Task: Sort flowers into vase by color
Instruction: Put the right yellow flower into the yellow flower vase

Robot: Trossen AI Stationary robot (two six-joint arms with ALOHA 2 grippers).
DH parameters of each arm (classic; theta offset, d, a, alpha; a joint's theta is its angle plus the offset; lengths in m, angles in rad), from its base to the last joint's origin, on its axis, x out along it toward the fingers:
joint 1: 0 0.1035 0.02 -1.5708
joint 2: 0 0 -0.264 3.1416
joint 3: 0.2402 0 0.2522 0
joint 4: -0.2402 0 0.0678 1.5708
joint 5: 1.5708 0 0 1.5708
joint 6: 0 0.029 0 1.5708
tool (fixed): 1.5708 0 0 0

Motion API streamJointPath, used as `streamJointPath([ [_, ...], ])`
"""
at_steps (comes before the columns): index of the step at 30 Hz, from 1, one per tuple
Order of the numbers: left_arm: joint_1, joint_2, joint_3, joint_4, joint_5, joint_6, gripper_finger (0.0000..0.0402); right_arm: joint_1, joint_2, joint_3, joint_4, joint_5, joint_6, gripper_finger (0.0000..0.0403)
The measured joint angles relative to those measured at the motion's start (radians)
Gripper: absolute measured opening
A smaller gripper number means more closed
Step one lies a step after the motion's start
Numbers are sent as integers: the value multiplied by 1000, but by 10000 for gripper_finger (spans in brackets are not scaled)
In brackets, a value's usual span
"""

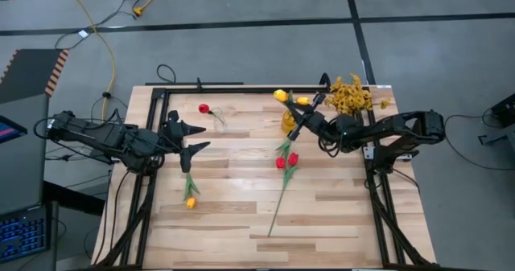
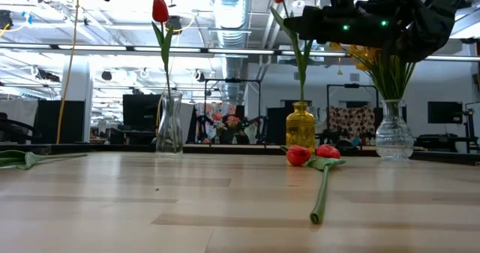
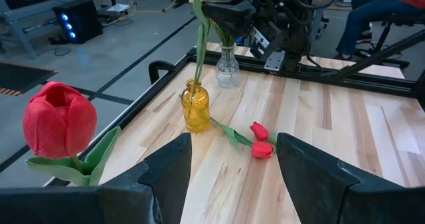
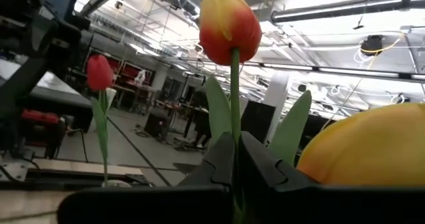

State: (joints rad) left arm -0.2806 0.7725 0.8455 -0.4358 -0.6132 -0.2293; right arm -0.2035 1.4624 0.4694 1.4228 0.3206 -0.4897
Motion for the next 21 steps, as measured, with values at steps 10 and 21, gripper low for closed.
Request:
streamJointPath([
  [10,0,0,0,0,0,0,208,-1,0,0,-24,0,-16,41],
  [21,0,0,0,0,0,-1,208,-1,0,0,-34,2,-16,90],
])
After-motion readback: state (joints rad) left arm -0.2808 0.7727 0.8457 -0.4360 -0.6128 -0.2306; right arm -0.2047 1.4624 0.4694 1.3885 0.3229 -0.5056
